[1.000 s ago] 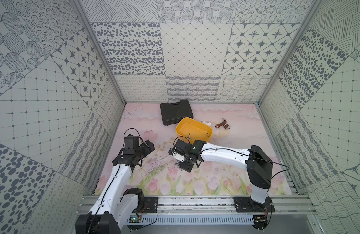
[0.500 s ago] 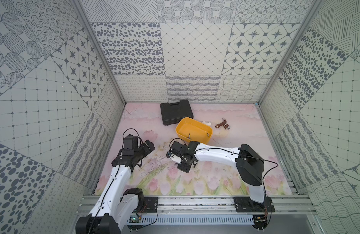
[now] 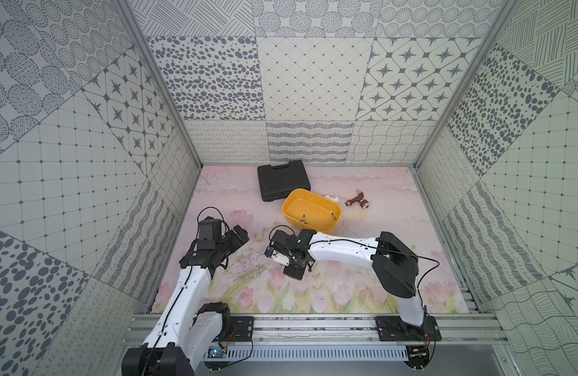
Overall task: Put the bit on the desktop into the storage box
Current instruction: Pick up the screwdriver bit from the center of the board.
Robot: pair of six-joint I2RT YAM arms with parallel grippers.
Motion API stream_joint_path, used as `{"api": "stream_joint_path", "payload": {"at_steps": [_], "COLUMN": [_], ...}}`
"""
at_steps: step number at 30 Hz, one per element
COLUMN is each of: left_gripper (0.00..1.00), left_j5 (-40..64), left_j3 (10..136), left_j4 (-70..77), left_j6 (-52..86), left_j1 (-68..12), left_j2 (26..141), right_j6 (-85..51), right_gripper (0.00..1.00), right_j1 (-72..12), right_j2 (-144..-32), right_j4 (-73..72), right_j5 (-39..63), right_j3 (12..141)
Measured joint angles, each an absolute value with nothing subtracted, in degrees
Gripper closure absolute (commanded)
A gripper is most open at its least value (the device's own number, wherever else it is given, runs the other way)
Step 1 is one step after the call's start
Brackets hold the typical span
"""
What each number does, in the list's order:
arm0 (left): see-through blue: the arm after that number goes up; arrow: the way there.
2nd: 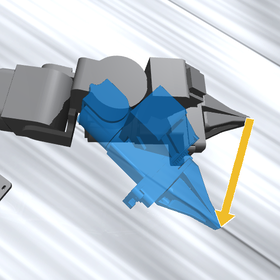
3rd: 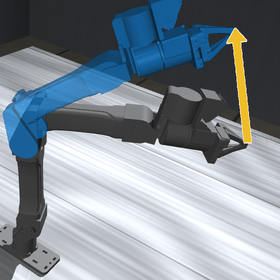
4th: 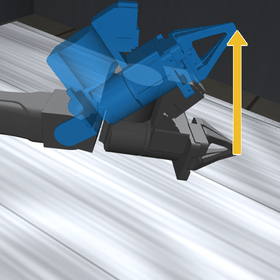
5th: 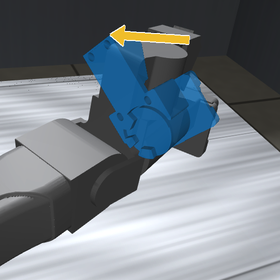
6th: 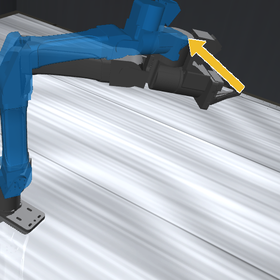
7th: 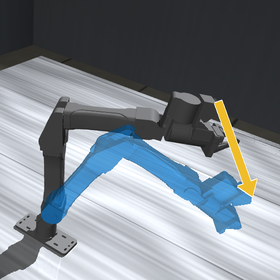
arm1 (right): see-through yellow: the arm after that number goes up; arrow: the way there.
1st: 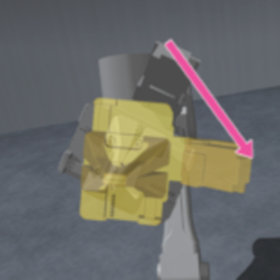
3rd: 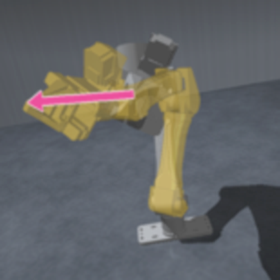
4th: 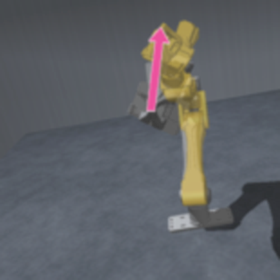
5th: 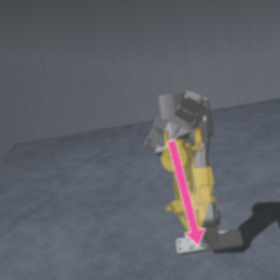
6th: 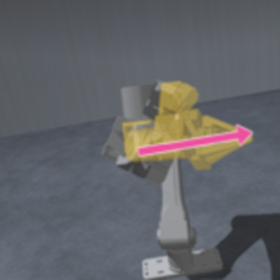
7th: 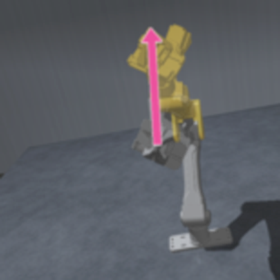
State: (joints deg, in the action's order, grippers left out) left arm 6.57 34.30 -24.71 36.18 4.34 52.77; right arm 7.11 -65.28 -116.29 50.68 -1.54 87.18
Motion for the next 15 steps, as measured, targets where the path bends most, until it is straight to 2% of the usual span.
{"api": "stream_joint_path", "payload": {"at_steps": [15], "left_gripper": [0.01], "left_j5": [7.1], "left_j3": [33.8], "left_j4": [-24.7], "left_j6": [36.2], "left_j1": [4.5], "left_j2": [52.8], "right_j6": [7.1], "right_gripper": [0.71], "right_j1": [-65.6], "right_j2": [-118.2], "right_j4": [50.6], "right_j5": [-1.4], "right_j3": [87.7]}}
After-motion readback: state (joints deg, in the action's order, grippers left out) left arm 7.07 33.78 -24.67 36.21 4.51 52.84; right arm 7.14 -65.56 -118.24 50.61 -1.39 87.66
